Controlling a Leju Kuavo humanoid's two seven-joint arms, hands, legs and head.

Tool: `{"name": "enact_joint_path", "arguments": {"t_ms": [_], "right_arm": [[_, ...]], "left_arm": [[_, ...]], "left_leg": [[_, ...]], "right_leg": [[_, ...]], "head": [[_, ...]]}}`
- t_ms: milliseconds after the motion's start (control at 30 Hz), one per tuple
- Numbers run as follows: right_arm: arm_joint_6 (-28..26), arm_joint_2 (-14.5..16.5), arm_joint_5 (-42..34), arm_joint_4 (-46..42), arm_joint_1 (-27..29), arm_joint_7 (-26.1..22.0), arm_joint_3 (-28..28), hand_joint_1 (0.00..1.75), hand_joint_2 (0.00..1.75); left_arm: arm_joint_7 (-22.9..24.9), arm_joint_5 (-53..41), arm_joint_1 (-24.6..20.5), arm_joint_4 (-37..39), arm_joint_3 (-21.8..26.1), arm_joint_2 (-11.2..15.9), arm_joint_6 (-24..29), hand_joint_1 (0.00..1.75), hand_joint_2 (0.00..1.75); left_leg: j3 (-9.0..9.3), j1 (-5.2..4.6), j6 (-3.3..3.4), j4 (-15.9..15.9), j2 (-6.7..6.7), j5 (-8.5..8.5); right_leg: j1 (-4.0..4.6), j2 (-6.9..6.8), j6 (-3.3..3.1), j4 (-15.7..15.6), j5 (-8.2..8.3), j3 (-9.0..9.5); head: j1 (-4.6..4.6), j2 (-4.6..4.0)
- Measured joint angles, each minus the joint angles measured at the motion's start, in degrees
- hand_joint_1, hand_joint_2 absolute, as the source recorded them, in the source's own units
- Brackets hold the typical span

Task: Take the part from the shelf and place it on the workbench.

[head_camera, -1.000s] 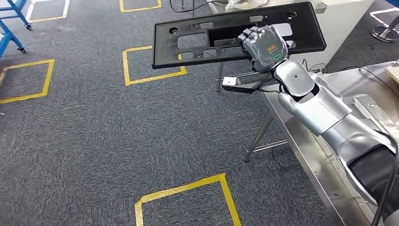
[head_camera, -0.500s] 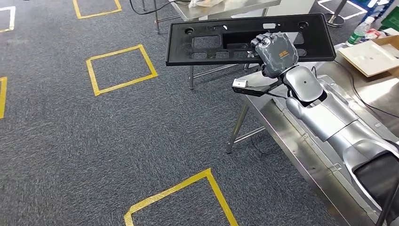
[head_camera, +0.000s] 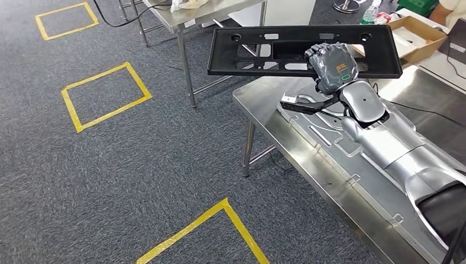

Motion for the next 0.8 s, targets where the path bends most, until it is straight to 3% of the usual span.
{"name": "enact_joint_path", "arguments": {"t_ms": [33, 67, 133, 200, 267, 300, 333, 400, 467, 500, 533, 567, 633, 700, 800], "right_arm": [[0.00, 0.02, 0.00, 0.04, 0.12, -0.02, -0.01, 1.75, 1.75], [0.00, 0.04, 0.00, 0.08, 0.19, -0.02, -0.02, 1.75, 1.75], [0.00, 0.08, 0.00, 0.17, 0.28, 0.02, -0.04, 1.75, 1.75], [-0.02, 0.25, -0.02, 0.32, 0.65, 0.07, -0.08, 1.75, 1.75], [-0.05, 0.24, -0.04, 0.44, 1.26, 0.09, -0.19, 1.75, 1.75], [-0.08, 0.08, -0.05, 0.47, 1.50, 0.09, -0.33, 1.75, 1.75], [-0.09, -0.05, -0.05, 0.52, 1.59, 0.10, -0.51, 1.75, 1.75], [-0.12, -0.14, -0.06, 0.64, 1.52, 0.18, -0.84, 1.75, 1.75], [-0.16, -0.02, -0.07, 0.78, 1.71, 0.24, -0.95, 1.75, 1.75], [-0.18, 0.02, -0.07, 0.86, 1.99, 0.23, -0.96, 1.75, 1.75], [-0.17, 0.04, -0.07, 0.97, 2.26, 0.23, -0.99, 1.75, 1.75], [-0.16, 0.04, -0.07, 1.08, 2.45, 0.23, -1.08, 1.75, 1.75], [-0.07, 0.08, -0.07, 1.29, 2.59, 0.25, -1.41, 1.75, 1.75], [0.11, 0.16, -0.14, 1.57, 2.83, 0.33, -1.84, 1.75, 1.75], [0.20, 0.19, -0.30, 2.22, 3.69, 0.48, -2.26, 1.75, 1.75]], "left_arm": [[0.02, 0.00, 0.02, 0.01, 0.01, 0.00, -0.01, 0.00, 1.75], [0.04, 0.00, 0.05, 0.01, 0.02, 0.01, -0.01, 0.00, 1.75], [0.06, 0.02, 0.09, 0.01, 0.06, 0.12, -0.04, 0.00, 1.75], [0.06, 0.06, 0.14, 0.02, 0.10, 0.24, -0.10, 0.00, 1.75], [0.06, 0.13, 0.10, 0.03, 0.13, 0.26, -0.16, 0.00, 1.75], [0.06, 0.15, 0.04, 0.03, 0.14, 0.26, -0.17, 0.00, 1.75], [0.06, 0.17, 0.02, 0.03, 0.14, 0.26, -0.17, 0.00, 1.75], [0.05, 0.18, 0.15, 0.03, 0.15, 0.26, -0.18, 0.00, 1.75], [-0.03, 0.24, 0.31, 0.03, 0.22, 0.26, -0.31, 0.00, 1.75], [-0.14, 0.29, 0.32, 0.03, 0.27, 0.26, -0.43, 0.00, 1.75], [-0.26, 0.33, 0.31, 0.03, 0.31, 0.25, -0.57, 0.00, 1.75], [-0.42, 0.37, 0.30, 0.03, 0.34, 0.23, -0.72, 0.00, 1.75], [-0.68, 0.35, 0.28, 0.03, 0.37, 0.23, -0.89, 0.00, 1.75], [-0.91, 0.25, 0.21, 0.03, 0.39, 0.26, -0.98, 0.00, 1.75], [-1.15, -0.09, 0.04, 0.03, 0.40, 0.26, -1.14, 0.00, 1.75]], "left_leg": [[0.00, -0.18, 0.37, -0.97, -0.20, 1.53], [1.02, -0.38, 0.83, -4.04, -0.62, 3.89], [4.09, -0.58, 1.85, -11.99, -3.38, 8.03], [5.85, -0.64, 2.39, -15.94, -5.32, 9.25], [6.45, -0.64, 2.61, -16.77, -4.32, 9.40], [6.81, -0.56, 2.81, -17.40, -3.61, 9.65], [7.20, -0.49, 3.02, -18.11, -2.86, 9.94], [7.79, -0.46, 3.27, -19.00, -1.34, 10.21], [7.96, -0.48, 3.27, -19.02, 0.25, 9.98], [8.04, -0.43, 3.18, -18.94, 1.03, 9.79], [8.14, -0.35, 3.04, -18.83, 1.77, 9.57], [8.27, -0.24, 2.84, -18.64, 2.49, 9.27], [8.48, -0.26, 2.16, -18.01, 3.70, 8.50], [8.72, -0.53, 1.34, -17.59, 4.68, 7.82], [9.23, -0.51, 0.35, -17.36, 5.61, 7.02]], "right_leg": [[0.18, 0.76, -0.08, 0.04, -0.05, 0.09], [0.30, 1.53, -0.14, 0.08, -0.09, 0.19], [0.35, 2.93, -0.11, 0.16, -0.14, 0.21], [0.06, 4.31, 0.39, 0.08, -0.03, 0.00], [-0.22, 5.48, 1.15, -0.26, 0.21, -0.13], [-0.17, 4.81, 1.43, -0.18, 0.10, -0.19], [-0.03, 3.32, 1.69, 0.57, -0.51, -0.57], [0.02, -0.44, 2.21, 5.63, -3.43, -2.97], [-0.45, -1.75, 2.86, 12.83, -6.28, -6.60], [-0.74, -1.92, 3.19, 14.64, -6.40, -7.60], [-1.02, -2.14, 3.51, 14.21, -5.44, -7.45], [-1.24, -2.66, 3.81, 11.36, -3.54, -6.04], [-1.27, -4.95, 4.03, 3.43, -0.11, -2.03], [-0.88, -6.13, 3.34, -0.26, 0.73, -0.23], [-0.68, -4.45, 2.03, -0.24, 0.47, -0.28]], "head": [[0.00, 0.01], [0.01, 0.00], [0.02, 0.00], [-0.01, -0.01], [-0.06, 0.00], [-0.02, 0.00], [0.00, 0.00], [0.09, -0.01], [0.10, 0.00], [0.08, 0.00], [0.09, -0.01], [0.08, -0.01], [0.08, -0.01], [0.06, 0.00], [0.02, 0.00]]}}
